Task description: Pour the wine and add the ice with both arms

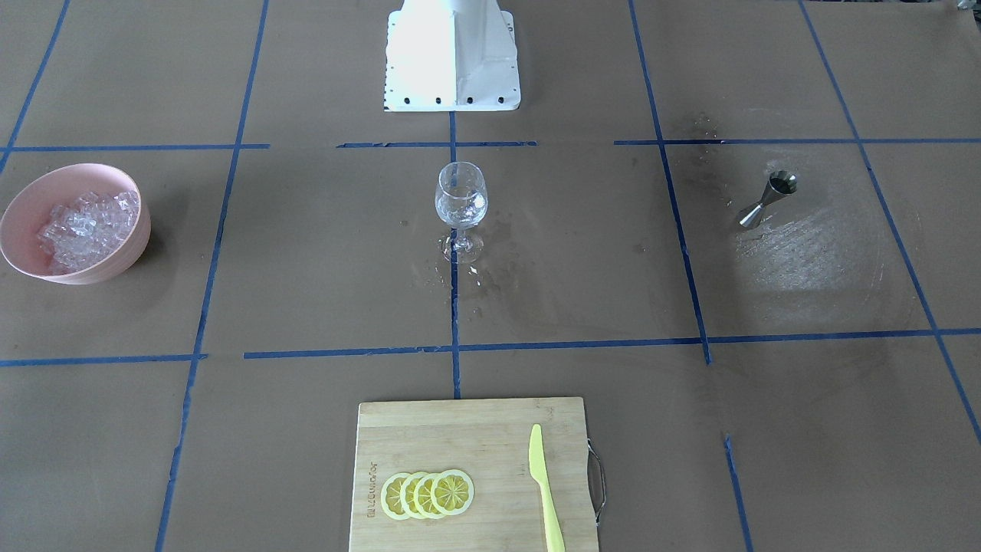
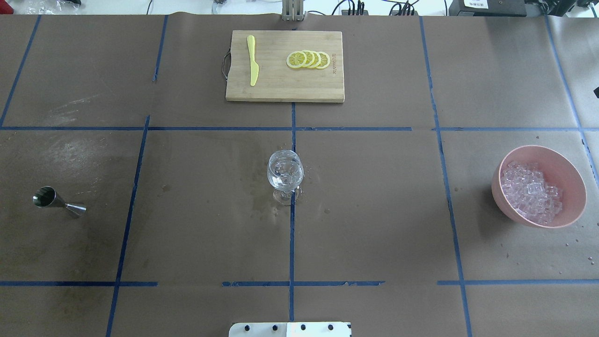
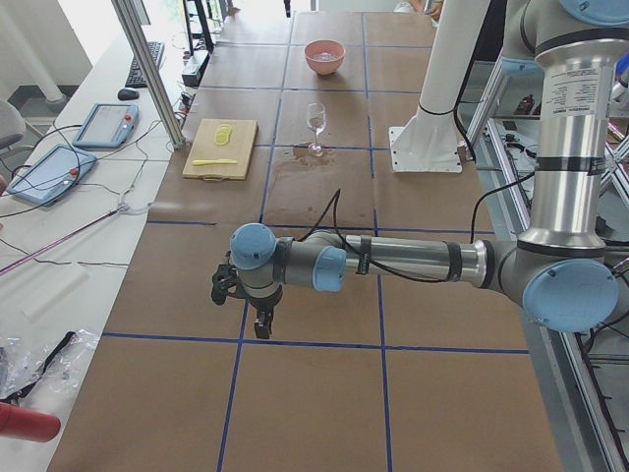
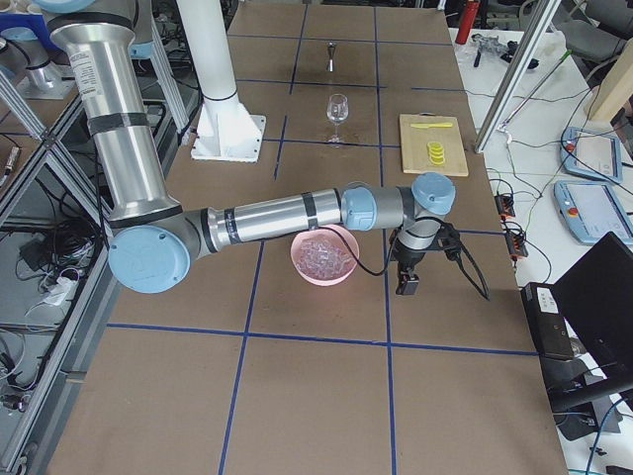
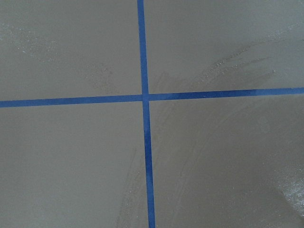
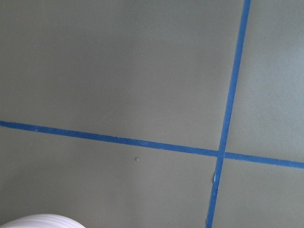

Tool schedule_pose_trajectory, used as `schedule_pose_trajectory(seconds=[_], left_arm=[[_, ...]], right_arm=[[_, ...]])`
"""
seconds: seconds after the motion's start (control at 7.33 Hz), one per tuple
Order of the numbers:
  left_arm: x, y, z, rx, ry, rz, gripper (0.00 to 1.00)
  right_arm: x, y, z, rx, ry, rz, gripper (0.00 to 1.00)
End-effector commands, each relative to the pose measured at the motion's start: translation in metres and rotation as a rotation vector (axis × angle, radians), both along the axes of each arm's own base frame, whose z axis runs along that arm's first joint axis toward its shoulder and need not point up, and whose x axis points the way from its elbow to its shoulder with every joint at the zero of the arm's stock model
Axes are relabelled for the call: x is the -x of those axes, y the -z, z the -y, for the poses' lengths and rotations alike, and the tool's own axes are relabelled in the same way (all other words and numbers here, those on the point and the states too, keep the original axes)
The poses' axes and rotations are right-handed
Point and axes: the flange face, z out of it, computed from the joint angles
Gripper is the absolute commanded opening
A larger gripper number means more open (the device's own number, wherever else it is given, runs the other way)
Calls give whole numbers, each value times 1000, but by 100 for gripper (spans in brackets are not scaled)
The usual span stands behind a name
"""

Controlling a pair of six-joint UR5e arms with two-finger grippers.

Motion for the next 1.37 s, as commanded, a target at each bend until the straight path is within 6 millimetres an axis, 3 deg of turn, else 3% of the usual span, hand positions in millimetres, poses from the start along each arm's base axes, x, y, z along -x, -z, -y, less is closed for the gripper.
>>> schedule_pose_trajectory(seconds=[0.0, 0.41, 0.55, 0.82, 1.09, 1.23], left_arm=[[0, 28, 0, -50, 2, -2, 100], [-4, 43, 16, -59, 35, 73, 100], [-4, 65, 22, -58, 81, 62, 100], [-4, 74, 18, -101, 80, 47, 100], [-13, 99, 20, -244, 61, -37, 100], [-17, 100, 22, -305, 51, -45, 100]], right_arm=[[-4, -6, -20, -5, -1, -1, 100], [-4, -7, -23, -1, -1, 2, 100], [-4, -7, -23, 0, -2, 2, 100], [-2, -8, -20, 5, -4, -2, 100], [-2, -1, -18, -5, -7, 0, 100], [-2, 0, -19, -8, -6, 2, 100]])
